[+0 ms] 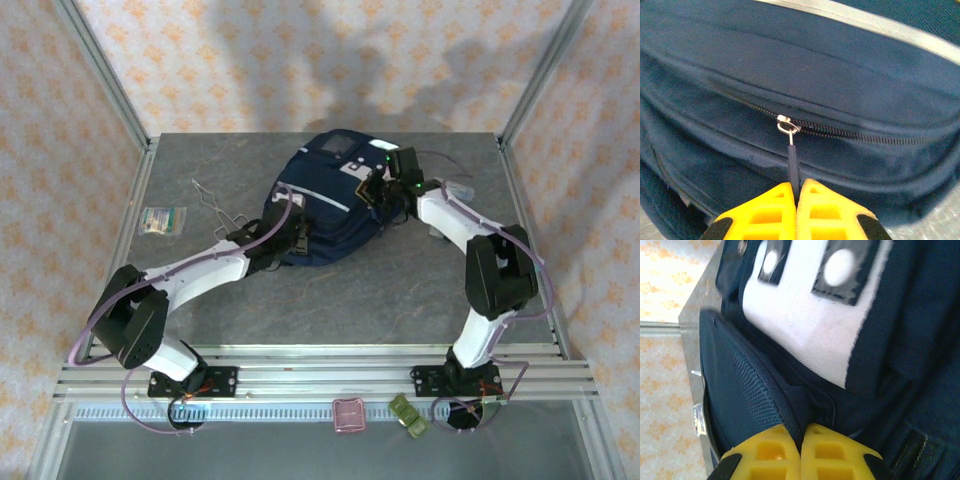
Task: Pack books, pencil case, and school supplies into a backpack
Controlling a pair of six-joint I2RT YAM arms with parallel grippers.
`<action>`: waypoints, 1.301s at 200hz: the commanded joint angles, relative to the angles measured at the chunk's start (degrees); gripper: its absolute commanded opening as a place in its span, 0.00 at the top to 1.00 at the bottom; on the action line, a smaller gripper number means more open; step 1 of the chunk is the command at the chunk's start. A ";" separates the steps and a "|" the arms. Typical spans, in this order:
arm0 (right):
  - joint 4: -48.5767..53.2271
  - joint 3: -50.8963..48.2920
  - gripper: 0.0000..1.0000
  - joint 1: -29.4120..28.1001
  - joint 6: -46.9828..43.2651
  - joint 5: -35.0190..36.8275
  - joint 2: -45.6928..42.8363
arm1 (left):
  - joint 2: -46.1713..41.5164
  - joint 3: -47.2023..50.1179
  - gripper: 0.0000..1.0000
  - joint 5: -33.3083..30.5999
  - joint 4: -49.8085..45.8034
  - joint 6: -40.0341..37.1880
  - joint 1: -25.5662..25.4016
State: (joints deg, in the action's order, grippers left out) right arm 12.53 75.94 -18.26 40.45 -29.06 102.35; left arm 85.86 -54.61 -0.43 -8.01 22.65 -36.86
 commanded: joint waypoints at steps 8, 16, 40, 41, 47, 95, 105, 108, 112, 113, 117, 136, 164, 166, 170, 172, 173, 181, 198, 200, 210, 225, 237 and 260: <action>-4.92 7.31 1.00 3.45 -1.30 5.91 2.37 | 0.74 -1.91 1.00 3.97 -0.85 1.84 -4.70; -5.38 7.59 1.00 3.77 -1.08 6.18 2.17 | 1.50 -2.60 1.00 4.41 0.07 2.23 -5.35; -3.34 8.86 0.80 3.77 -1.51 3.80 2.24 | 3.47 -4.28 1.00 4.65 2.46 2.74 -6.18; -3.28 8.78 0.79 3.81 -1.47 3.64 2.24 | 3.54 -4.28 1.00 4.60 2.55 2.74 -6.24; -3.20 7.78 0.74 3.78 -1.30 2.90 1.67 | 3.98 -4.65 1.00 4.28 2.90 2.83 -6.16; -5.80 -10.16 0.61 2.41 0.73 0.11 -10.02 | 5.42 -5.51 1.00 4.30 4.32 3.71 -6.19; -7.31 -14.36 0.60 1.93 2.19 -0.56 -12.76 | 5.38 -5.36 1.00 4.06 4.36 3.71 -6.20; -7.81 -15.51 0.60 1.75 2.64 -0.82 -13.35 | 5.41 -5.37 1.00 3.97 4.32 3.71 -6.20; -8.52 -16.96 0.59 1.50 3.32 -1.32 -14.32 | 5.32 -5.34 1.00 3.88 4.32 3.72 -6.20; -8.64 -17.27 0.59 1.44 3.46 -1.43 -14.47 | 5.30 -5.34 1.00 3.87 4.32 3.72 -6.20; -9.10 -18.39 0.59 1.23 3.88 -1.76 -15.17 | 5.29 -5.33 1.00 3.85 4.32 3.71 -6.18; -11.14 -22.14 0.59 -0.40 6.07 -2.71 -17.24 | 5.23 -5.38 1.00 3.82 4.06 3.62 -6.20; -12.52 -21.60 0.61 -2.77 7.68 -3.14 -15.76 | 5.46 -5.59 1.00 4.20 3.89 3.36 -6.20; -12.71 -21.44 0.61 -2.84 7.80 -3.36 -15.53 | 5.48 -5.64 1.00 4.14 3.95 3.36 -6.20; -13.07 -21.18 0.62 -2.99 8.01 -3.58 -15.15 | 5.50 -5.63 1.00 4.20 3.97 3.36 -6.16; -13.13 -21.03 0.62 -3.07 8.10 -3.56 -14.85 | 5.46 -5.63 1.00 4.20 3.97 3.40 -6.19; -13.14 -20.93 0.62 -3.08 8.13 -3.51 -14.78 | 5.46 -5.61 1.00 4.16 3.97 3.38 -6.20; -13.06 -20.27 0.64 -3.34 8.37 -3.14 -13.89 | 5.46 -5.49 1.00 4.12 4.09 3.34 -6.20; -13.40 -19.54 0.76 -3.49 9.00 -2.90 -12.34 | 5.19 -4.94 1.00 3.15 4.32 3.56 -6.25; -13.43 -19.52 0.79 -3.46 9.07 -2.86 -12.17 | 5.15 -4.84 1.00 3.00 4.32 3.65 -6.22; -13.44 -19.53 0.89 -3.45 9.19 -2.27 -11.56 | 4.88 -4.27 1.00 1.81 4.32 3.95 -6.20; -13.92 -19.86 1.00 -3.36 9.43 -1.89 -11.23 | 4.43 -3.28 1.00 -0.35 3.62 4.43 -5.89; -13.99 -20.26 1.00 -3.12 9.54 -0.94 -11.56 | 4.08 -2.28 1.00 -1.49 2.77 4.91 -4.89; -14.38 -21.45 1.00 -2.52 9.65 0.99 -13.31 | 1.82 0.88 1.00 -3.79 2.12 5.32 -1.77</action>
State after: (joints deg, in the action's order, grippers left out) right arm 1.96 54.43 -21.32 49.98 -31.33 90.70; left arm 90.74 -56.86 0.32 -4.84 26.76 -41.69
